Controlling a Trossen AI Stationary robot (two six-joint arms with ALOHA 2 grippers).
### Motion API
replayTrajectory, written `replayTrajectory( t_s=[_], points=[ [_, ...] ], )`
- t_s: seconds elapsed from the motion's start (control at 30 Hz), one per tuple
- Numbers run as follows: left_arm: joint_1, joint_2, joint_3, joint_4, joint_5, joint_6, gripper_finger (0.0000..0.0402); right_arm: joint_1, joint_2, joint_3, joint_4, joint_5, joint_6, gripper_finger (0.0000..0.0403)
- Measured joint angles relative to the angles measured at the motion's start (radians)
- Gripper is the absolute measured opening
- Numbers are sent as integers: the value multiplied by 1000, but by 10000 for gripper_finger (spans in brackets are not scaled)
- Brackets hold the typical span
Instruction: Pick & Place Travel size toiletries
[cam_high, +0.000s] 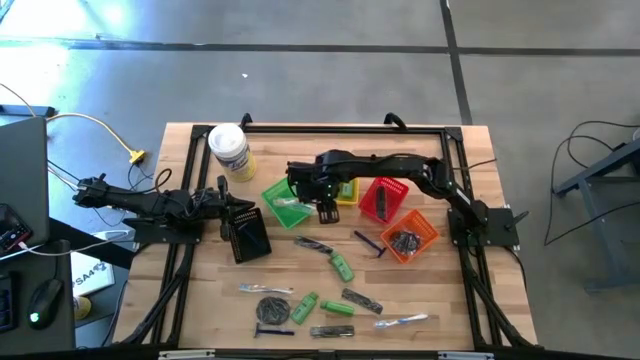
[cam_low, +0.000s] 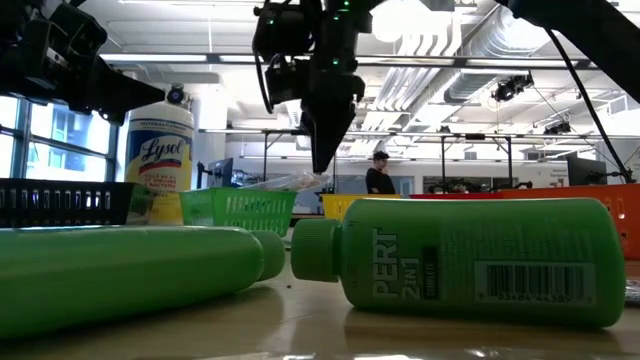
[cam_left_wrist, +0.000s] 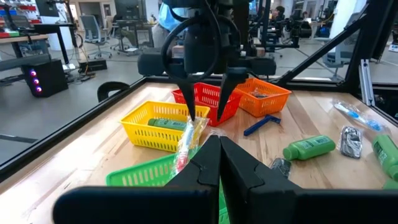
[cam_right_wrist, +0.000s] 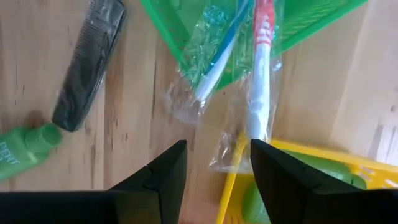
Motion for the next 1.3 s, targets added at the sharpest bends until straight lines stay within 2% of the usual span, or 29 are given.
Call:
replayTrajectory(
  t_s=[0.1,0.3,0.57,1.0,1.17,1.3],
  points=[
    [0,0,0,1,0,0,0,0,0,1,25,8,1,160],
    [0,0,0,0,0,-7,0,0,0,1,43,131,23,140],
    [0,0,0,0,0,-7,0,-2,0,1,34,106,29,140],
    [0,0,0,0,0,-22,0,-2,0,1,34,128,75,109],
    [0,0,0,0,0,-22,0,-2,0,1,40,76,81,102],
    [0,0,0,0,0,-22,0,6,0,2,60,2,81,72]
  ],
)
